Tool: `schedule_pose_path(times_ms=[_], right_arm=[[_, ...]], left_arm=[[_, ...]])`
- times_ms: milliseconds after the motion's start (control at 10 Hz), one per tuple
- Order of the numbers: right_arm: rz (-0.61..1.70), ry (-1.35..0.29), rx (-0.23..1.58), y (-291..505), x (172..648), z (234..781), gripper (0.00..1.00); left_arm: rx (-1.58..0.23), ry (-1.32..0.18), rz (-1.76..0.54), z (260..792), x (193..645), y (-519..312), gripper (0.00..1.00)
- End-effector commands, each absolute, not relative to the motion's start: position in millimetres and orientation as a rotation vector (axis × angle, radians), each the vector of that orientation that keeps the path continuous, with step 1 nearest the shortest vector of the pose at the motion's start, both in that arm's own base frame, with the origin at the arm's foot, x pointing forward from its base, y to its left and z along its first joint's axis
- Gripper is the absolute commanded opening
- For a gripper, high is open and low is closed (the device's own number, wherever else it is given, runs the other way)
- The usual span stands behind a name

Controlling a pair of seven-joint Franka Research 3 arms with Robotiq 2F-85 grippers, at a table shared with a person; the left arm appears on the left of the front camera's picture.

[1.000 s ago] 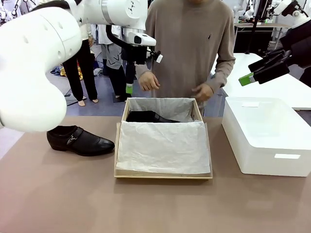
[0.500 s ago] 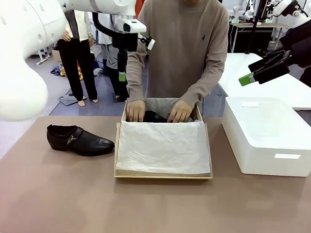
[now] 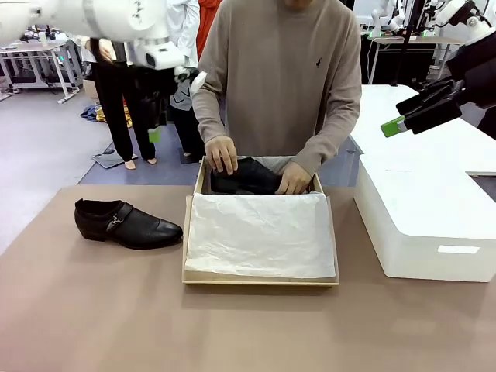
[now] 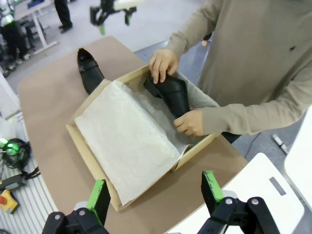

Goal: Pack the shoes into the box.
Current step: Place the other shoe of the Shoes into the Shoes Box.

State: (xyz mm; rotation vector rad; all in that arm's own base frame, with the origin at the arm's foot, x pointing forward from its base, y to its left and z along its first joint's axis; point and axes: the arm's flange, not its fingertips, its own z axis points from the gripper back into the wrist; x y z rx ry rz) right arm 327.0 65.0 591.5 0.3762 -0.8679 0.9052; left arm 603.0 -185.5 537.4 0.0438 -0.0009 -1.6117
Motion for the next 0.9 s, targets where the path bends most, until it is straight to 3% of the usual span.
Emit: schedule_pose_path(times_ms=[0, 800], right_arm=[[0.907, -0.876, 0.394, 65, 328, 591, 1.0], [0.907, -0.876, 0.394, 65, 328, 591, 1.0]], left_arm=[[-0.046, 0.002, -1.672, 526, 576, -160, 1.0], [-0.035, 0.018, -1.647, 521, 585, -163, 1.0]])
